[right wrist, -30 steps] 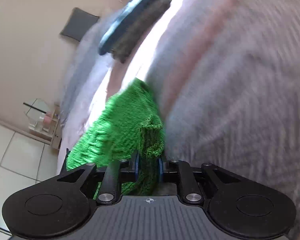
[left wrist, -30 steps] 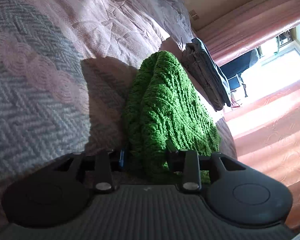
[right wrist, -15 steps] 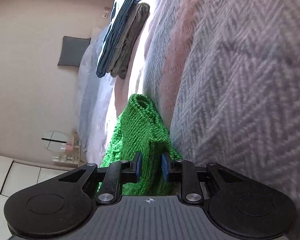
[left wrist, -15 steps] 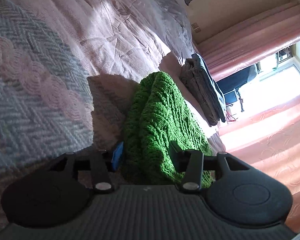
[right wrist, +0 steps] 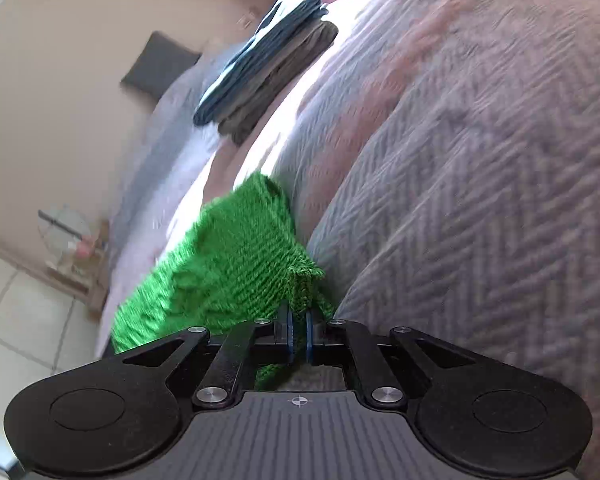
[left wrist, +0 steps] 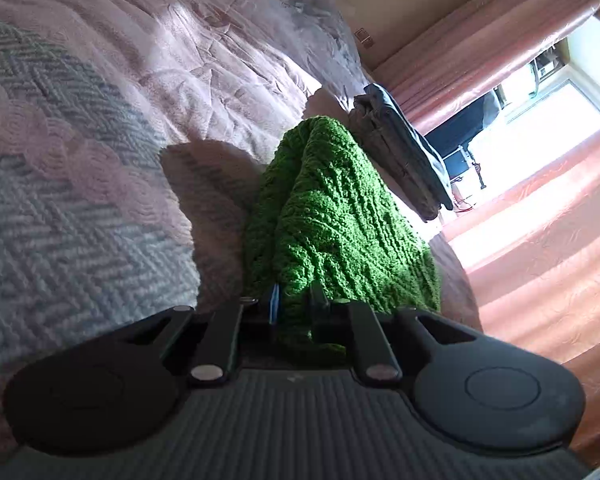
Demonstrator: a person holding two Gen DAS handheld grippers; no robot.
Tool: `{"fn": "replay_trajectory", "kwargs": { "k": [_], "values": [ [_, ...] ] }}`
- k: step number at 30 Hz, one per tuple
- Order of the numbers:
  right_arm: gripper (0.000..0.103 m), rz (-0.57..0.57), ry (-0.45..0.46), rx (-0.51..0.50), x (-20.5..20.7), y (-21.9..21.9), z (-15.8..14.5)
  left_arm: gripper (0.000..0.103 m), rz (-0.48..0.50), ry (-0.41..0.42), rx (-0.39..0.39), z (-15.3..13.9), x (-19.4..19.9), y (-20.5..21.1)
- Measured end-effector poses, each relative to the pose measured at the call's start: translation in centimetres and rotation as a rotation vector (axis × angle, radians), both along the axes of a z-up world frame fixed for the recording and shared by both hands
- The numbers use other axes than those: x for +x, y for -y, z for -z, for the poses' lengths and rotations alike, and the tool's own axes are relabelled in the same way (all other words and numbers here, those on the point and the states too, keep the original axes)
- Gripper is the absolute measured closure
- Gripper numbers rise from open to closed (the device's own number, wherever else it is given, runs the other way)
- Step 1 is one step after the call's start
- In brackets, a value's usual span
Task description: Fold clothes
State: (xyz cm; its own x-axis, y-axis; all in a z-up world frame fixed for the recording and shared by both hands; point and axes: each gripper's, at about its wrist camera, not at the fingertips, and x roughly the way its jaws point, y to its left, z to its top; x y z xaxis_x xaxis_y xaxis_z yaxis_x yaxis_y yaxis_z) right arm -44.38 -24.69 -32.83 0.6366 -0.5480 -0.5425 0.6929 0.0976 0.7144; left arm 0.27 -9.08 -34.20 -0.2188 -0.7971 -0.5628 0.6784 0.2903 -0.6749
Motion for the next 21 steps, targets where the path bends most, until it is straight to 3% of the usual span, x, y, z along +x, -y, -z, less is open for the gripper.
{"fn": "replay_trajectory", "kwargs": {
  "k": [2, 3, 4, 7, 9, 15, 19, 21],
  "values": [
    [0.097, -0.033, -0.05, -0.029, 1.0, 0.1, -0.2, 0.087, 0.001, 0.014, 0.0, -0.7, -0.1, 0.0],
    [0.079, -0.041, -0.06, -0.046, 0.8, 0.1, -0.8, 0.085, 0.002, 0.022, 0.002, -1.0, -0.1, 0.0],
    [0.067, -0.049, -0.069, -0.063, 0.6, 0.0, -1.3, 0.082, 0.003, 0.031, 0.004, -1.4, 0.0, 0.0],
    [0.051, -0.054, -0.093, -0.115, -0.4, -0.1, -3.0, 0.071, 0.0, 0.047, -0.014, -2.6, 0.8, 0.1],
    [0.05, -0.045, -0.085, -0.127, -1.4, 0.6, -3.8, 0.058, -0.027, 0.031, -0.027, -3.5, 2.1, 1.0],
    [0.05, -0.052, -0.005, -0.006, 0.1, 7.6, -3.2, 0.05, -0.018, -0.133, -0.04, -3.5, 6.4, 8.5],
    [0.05, -0.053, 0.074, 0.095, 1.5, 11.1, -1.6, 0.05, -0.01, -0.236, 0.007, -1.2, 7.5, 13.2],
    [0.05, -0.048, 0.113, 0.145, 1.8, 12.3, -0.5, 0.058, -0.004, -0.292, 0.023, 0.3, 7.7, 14.7]
  ]
}}
